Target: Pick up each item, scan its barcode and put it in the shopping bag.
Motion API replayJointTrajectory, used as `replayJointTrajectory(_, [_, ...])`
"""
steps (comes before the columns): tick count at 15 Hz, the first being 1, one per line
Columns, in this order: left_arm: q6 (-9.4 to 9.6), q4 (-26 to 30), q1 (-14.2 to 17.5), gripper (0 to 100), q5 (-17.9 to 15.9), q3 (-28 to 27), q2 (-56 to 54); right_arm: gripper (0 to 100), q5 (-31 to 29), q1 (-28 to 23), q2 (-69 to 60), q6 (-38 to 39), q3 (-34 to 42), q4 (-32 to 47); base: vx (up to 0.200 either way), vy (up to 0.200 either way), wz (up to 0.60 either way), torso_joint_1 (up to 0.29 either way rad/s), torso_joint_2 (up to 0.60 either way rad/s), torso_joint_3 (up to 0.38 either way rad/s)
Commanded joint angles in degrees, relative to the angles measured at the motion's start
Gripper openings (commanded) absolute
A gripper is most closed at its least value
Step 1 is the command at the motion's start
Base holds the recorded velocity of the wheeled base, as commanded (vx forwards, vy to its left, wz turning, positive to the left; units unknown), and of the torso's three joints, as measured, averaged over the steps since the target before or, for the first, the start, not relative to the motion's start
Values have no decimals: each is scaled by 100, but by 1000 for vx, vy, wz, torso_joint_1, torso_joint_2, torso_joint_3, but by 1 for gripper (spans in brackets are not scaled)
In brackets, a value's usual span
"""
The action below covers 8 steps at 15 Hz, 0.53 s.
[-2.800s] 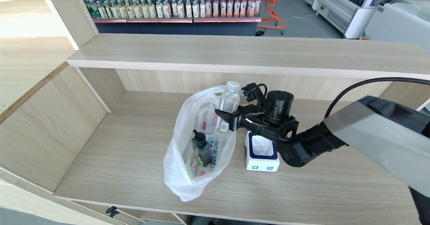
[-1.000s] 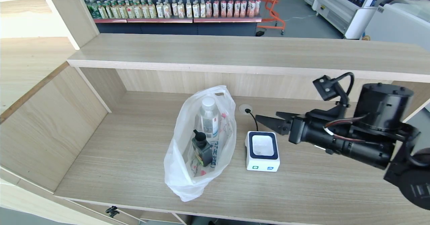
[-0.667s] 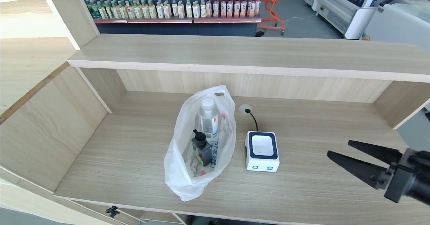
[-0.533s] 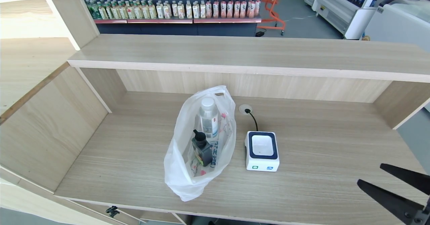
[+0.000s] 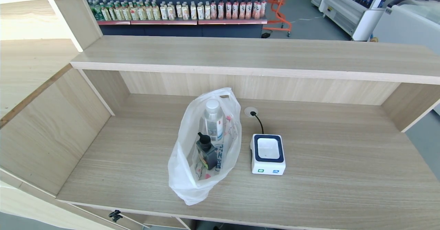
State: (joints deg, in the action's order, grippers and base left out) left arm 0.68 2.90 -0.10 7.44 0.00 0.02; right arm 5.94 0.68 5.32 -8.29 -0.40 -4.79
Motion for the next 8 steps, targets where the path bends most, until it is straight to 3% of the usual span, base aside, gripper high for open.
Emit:
replayJointTrajectory(1, [2, 0, 1, 100, 3, 0, 6, 100, -5, -68, -532, -24, 40, 4, 0, 0, 0, 0, 0, 0])
replayJointTrajectory(4, [2, 0, 1, 100, 3, 0, 6, 100, -49, -68, -532, 47, 40, -4, 0, 0, 0, 0, 0, 0])
replayJointTrajectory(5, [2, 0, 1, 100, 3, 0, 6, 0, -58, -68, -532, 56, 40, -4, 0, 0, 0, 0, 0, 0])
replayJointTrajectory(8, [2, 0, 1, 100, 3, 0, 6, 0, -40, -68, -532, 64, 40, -4, 0, 0, 0, 0, 0, 0])
